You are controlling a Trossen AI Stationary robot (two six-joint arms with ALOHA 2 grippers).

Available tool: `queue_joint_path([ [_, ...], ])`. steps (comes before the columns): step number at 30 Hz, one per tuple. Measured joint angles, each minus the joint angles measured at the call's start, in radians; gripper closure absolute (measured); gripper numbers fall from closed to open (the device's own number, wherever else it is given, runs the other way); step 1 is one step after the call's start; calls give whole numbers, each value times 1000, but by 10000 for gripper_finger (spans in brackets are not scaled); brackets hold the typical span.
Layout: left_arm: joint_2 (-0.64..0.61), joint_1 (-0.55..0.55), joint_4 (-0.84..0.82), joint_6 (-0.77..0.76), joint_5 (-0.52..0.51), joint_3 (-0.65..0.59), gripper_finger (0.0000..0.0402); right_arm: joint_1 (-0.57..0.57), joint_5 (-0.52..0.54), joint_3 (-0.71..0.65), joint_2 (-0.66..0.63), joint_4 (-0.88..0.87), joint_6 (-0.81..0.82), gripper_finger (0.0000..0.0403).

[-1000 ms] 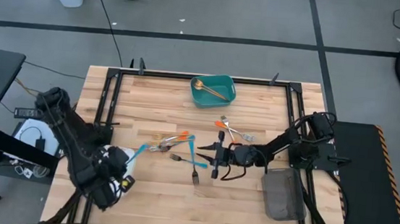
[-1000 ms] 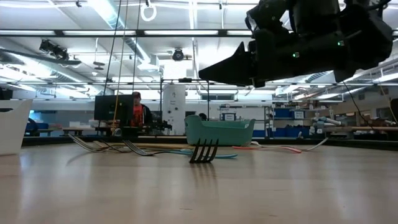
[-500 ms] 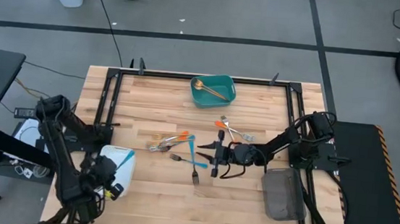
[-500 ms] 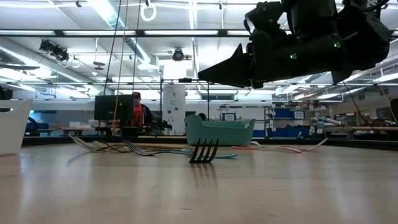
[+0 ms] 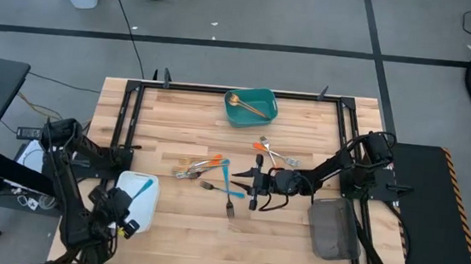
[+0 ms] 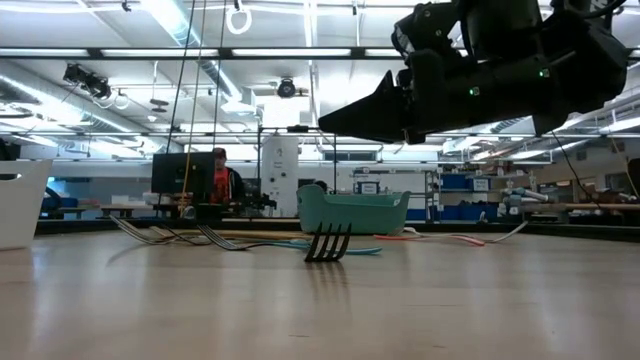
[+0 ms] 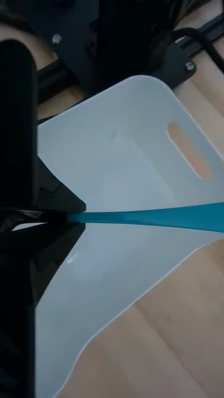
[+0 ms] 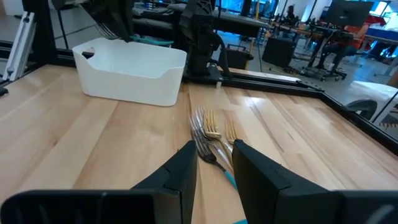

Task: Sort silverware by color (type)
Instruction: Put the blue fork into the white bin

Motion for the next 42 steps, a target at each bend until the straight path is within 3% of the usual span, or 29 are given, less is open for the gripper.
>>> queue_joint_path([
  [11,17,1,-31,-7,-53,-41,363,0,-4,0,0,-4,4,293],
  [22,17,29,68,-46,51,-77,363,0,-4,0,0,-6,4,293],
  [42,15,78,78,21,48,-77,363,1,-8,0,0,-4,16,293],
])
